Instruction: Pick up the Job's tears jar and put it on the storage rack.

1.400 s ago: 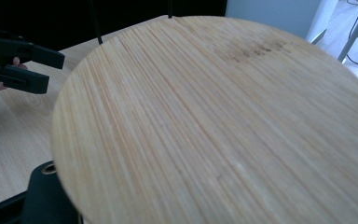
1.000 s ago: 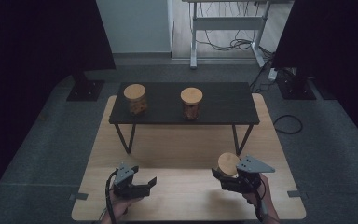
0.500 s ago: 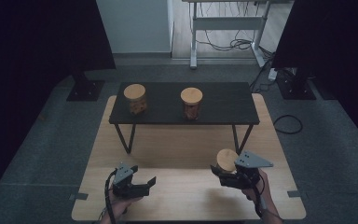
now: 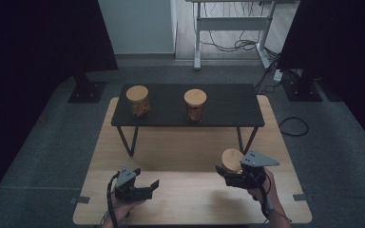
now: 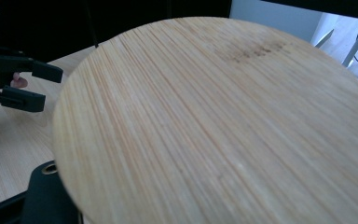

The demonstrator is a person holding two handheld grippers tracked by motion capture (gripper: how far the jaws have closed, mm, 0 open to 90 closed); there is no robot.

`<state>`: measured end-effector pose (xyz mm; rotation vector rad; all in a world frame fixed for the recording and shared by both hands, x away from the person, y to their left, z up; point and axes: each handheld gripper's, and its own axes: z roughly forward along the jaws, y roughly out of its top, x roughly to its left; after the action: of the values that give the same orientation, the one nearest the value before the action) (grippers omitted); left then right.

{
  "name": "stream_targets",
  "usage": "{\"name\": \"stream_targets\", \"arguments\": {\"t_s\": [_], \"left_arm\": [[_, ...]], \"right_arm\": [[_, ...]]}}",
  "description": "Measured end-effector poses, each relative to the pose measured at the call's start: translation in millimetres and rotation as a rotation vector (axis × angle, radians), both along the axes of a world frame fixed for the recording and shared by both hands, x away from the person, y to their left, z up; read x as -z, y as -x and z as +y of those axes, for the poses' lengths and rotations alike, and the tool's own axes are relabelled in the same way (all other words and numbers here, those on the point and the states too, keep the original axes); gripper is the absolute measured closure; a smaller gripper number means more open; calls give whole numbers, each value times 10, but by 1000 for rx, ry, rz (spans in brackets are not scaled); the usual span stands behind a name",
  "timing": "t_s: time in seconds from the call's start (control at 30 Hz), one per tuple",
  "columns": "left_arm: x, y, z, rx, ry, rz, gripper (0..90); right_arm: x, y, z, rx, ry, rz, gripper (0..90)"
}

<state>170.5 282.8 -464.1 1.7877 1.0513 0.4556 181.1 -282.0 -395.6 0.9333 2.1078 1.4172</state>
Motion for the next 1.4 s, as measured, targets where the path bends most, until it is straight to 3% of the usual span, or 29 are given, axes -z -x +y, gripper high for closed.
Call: {"name": "stream_targets", "arguments": {"t_s": [0.47,1.4], "left_arm": [[7,-16,-25,12,-6,4,79],[9,-13,-23,10,-4,4,78]], "right_arm": [[-76,-102,-36,1,4,10,245],[-301,-222,-19,-28,28,-15,245]]}}
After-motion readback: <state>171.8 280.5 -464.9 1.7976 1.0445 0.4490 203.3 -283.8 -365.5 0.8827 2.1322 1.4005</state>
